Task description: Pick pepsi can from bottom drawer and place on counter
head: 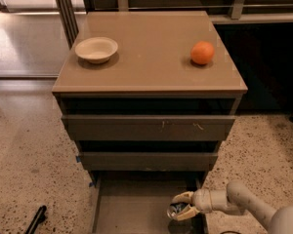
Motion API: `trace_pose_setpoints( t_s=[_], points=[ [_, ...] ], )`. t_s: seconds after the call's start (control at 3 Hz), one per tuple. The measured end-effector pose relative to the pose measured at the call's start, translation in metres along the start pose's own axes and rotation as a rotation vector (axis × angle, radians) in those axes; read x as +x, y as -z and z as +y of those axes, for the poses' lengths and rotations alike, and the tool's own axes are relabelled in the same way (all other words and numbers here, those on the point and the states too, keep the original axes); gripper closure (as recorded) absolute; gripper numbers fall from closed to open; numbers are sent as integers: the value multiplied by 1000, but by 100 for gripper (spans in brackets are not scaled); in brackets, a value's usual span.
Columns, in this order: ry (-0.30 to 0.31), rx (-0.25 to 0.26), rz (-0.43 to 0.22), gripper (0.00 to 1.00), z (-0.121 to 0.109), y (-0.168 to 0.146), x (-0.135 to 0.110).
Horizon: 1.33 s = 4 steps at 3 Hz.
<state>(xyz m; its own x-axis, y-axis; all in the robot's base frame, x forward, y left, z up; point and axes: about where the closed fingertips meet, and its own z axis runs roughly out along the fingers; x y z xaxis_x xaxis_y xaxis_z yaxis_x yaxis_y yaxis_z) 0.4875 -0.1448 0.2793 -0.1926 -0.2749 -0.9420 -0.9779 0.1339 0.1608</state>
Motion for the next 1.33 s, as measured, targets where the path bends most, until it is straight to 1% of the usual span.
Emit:
trace_pose_setpoints(
  t_s=[0.33, 0.67, 1.0, 1.33],
  points=[
    [0, 0, 0, 100, 0, 0, 0],
    [27, 13, -3, 100, 1, -4, -14],
    [145, 62, 13, 100, 0, -5, -64],
    [258, 107, 52, 100, 1, -11, -129]
  ],
)
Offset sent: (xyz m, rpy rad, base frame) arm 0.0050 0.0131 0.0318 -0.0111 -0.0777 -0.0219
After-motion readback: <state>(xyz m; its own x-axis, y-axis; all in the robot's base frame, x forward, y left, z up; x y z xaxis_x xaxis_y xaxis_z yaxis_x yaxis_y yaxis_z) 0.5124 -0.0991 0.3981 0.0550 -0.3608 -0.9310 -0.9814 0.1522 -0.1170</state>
